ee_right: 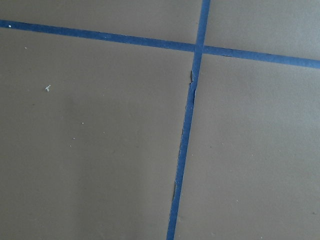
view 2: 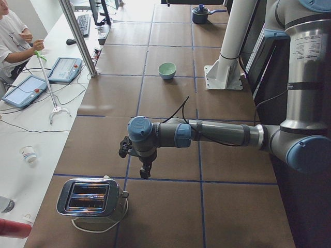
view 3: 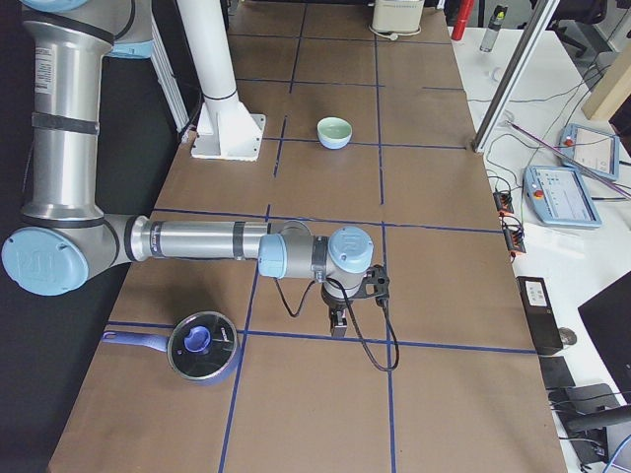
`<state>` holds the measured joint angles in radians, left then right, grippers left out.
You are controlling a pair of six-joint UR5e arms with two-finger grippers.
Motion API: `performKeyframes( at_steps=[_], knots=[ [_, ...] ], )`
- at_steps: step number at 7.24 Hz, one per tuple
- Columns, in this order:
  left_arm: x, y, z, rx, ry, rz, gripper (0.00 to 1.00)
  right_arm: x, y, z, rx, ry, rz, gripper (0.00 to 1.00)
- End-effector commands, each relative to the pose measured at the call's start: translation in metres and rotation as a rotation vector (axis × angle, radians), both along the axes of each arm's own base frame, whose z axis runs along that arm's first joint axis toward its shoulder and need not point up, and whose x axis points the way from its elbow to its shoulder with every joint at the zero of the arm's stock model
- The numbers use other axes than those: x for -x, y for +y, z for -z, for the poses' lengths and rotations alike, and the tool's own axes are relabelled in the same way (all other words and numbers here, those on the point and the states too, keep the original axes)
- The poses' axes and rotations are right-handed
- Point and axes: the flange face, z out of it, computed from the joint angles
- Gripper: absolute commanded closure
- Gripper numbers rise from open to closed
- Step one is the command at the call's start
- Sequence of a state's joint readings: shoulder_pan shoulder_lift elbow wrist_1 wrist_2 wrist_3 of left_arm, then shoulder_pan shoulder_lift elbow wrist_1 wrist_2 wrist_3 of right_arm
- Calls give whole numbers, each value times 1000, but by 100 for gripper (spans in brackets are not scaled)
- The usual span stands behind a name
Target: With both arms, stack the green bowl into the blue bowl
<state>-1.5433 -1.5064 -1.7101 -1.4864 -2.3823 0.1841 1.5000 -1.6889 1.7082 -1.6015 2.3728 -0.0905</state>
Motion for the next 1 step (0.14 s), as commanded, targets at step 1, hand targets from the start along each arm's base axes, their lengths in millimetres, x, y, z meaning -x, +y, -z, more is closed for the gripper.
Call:
performKeyframes(
  at_steps=[1],
  knots=[
    [0,0,-1,1,-2,0,0,4,0,0,2,-11,7,0]
  ],
)
